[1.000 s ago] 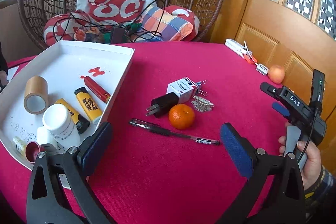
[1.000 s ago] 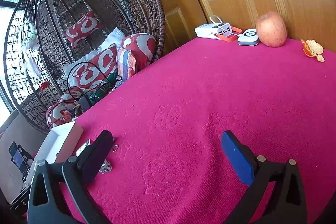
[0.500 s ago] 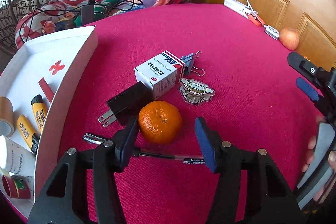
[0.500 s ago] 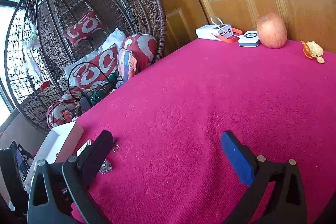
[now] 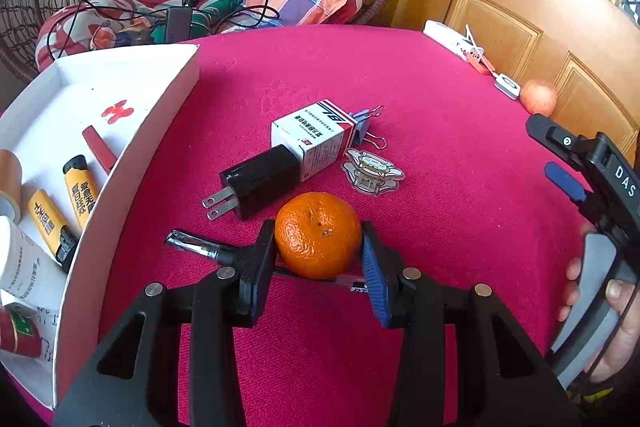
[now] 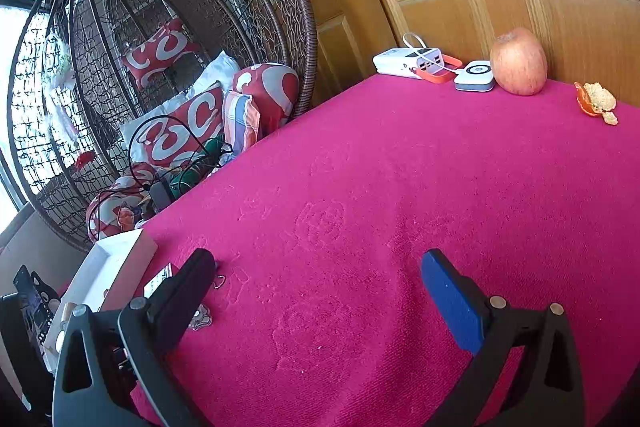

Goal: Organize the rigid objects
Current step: 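Grasp the orange tangerine with the left gripper, then lift the tangerine with the left gripper while the right grasps the black pen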

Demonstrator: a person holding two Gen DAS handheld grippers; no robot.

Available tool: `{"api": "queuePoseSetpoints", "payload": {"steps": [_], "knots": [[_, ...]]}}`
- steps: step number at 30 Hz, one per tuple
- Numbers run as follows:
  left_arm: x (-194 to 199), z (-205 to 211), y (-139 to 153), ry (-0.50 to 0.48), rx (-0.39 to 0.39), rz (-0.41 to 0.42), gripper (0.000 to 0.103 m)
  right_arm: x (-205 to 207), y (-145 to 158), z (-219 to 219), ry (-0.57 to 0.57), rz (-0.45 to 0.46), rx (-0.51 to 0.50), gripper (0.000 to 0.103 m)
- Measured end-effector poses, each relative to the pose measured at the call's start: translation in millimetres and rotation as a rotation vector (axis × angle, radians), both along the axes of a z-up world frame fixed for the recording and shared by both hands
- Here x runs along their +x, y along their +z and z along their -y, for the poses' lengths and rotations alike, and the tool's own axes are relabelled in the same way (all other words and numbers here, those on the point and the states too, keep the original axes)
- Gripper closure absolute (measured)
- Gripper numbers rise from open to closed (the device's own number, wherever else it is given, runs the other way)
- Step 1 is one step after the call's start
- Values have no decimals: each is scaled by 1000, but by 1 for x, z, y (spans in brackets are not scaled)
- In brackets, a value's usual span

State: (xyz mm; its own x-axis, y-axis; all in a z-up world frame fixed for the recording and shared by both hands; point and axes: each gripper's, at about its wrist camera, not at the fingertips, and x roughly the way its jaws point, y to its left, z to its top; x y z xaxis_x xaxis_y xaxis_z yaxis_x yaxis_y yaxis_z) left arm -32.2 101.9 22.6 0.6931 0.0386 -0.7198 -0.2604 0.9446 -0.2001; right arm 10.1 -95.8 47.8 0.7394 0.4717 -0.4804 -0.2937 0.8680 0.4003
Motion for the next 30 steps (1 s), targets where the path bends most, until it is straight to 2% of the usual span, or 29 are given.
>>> {"api": "queuePoseSetpoints", "payload": {"steps": [11,27,30], "knots": [[-35,3,35,-2,-24,119,63,2,-1,-2,-4,-10,-21,0],[-42,7,40,-8,-22,150,63,-1,0,-6,7,0,-37,0],[-46,6,43,-5,-20,160,63,-1,2,-10,60,10,-26,0]]}}
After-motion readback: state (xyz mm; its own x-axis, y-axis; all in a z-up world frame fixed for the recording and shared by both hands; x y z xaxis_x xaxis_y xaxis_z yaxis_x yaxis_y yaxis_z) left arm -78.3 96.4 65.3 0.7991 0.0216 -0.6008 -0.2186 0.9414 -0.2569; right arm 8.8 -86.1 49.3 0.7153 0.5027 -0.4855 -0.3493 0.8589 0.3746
